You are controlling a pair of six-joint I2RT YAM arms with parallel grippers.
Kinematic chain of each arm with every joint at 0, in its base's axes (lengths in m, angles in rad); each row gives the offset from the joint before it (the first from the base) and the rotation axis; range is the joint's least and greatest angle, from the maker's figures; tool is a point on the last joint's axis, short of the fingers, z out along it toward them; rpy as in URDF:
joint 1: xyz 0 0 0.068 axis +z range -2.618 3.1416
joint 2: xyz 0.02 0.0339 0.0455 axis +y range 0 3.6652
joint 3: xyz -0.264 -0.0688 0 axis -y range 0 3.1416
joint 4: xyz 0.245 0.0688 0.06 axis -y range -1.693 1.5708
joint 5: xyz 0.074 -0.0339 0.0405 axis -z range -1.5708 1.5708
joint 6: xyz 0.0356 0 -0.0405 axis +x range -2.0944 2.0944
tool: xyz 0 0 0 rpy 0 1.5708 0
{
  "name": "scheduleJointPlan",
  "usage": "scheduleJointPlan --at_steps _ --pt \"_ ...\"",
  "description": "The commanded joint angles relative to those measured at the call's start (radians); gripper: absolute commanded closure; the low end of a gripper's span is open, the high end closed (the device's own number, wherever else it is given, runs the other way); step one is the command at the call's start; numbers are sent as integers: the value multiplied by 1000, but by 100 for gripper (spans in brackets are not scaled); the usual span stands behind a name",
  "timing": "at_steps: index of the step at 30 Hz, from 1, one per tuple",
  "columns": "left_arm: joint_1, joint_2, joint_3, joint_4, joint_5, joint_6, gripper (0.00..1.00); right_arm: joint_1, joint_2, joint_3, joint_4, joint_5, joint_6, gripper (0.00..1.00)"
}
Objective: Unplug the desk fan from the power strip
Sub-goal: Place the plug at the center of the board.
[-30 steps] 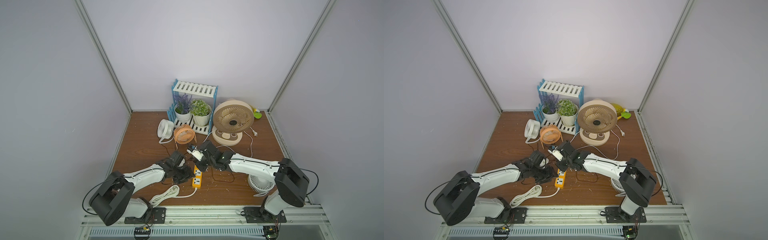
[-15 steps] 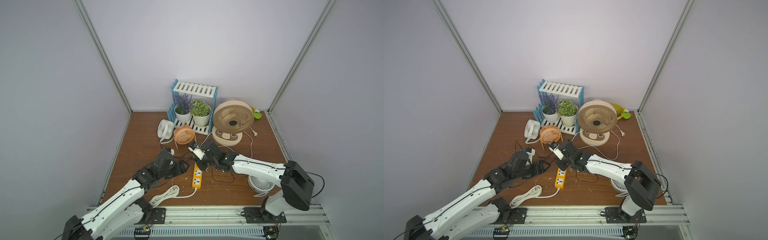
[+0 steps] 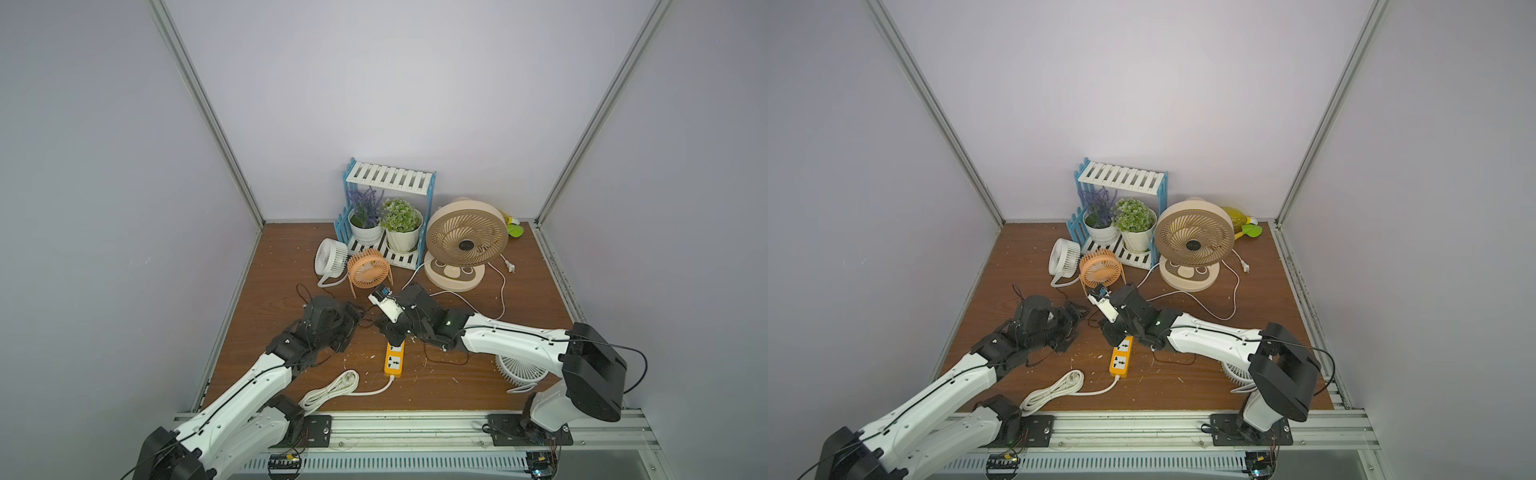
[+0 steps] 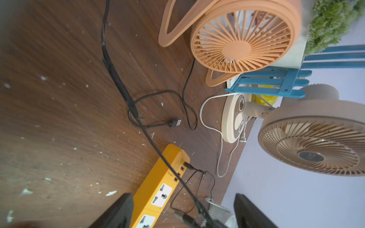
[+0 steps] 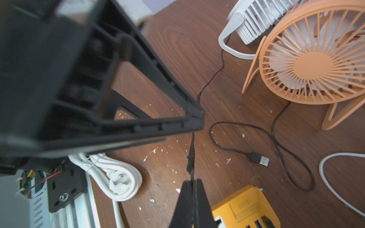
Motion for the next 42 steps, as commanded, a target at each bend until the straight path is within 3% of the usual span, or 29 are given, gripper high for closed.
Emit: scheduleJointPlan --at_steps 1,8,12,14,15,17,19,21,24,27,31,36,42 --pt "24 23 -30 84 45 -122 25 15 -22 5 25 0 25 100" --pt "32 66 -46 141 51 -146 51 40 -38 5 -7 -5 10 100" --pt "34 68 -44 138 29 -140 77 45 -42 5 -18 -12 4 100" --pt "37 65 -41 120 14 -140 98 46 -39 11 -17 -12 4 100" --pt "40 63 -38 107 7 -136 100 48 -37 16 -18 -11 4 98" --pt "56 59 -34 77 -2 -129 100 48 -34 30 -24 -4 7 83" --pt "93 52 -23 45 -3 -113 100 49 -42 58 -54 38 19 60" --pt "158 44 0 -10 1 -67 100 50 -68 76 -86 87 27 49" --pt "322 45 48 -97 38 25 100 47 -111 97 -145 161 33 41" --pt "498 64 90 -155 59 99 100 41 -148 92 -207 245 96 38" --pt "625 104 115 -149 41 113 100 39 -182 48 -238 320 197 38" --pt "677 176 142 -132 -33 129 100 34 -219 -1 -255 379 305 39" --pt "709 314 208 -98 -71 171 99 28 -247 0 -315 400 336 38"
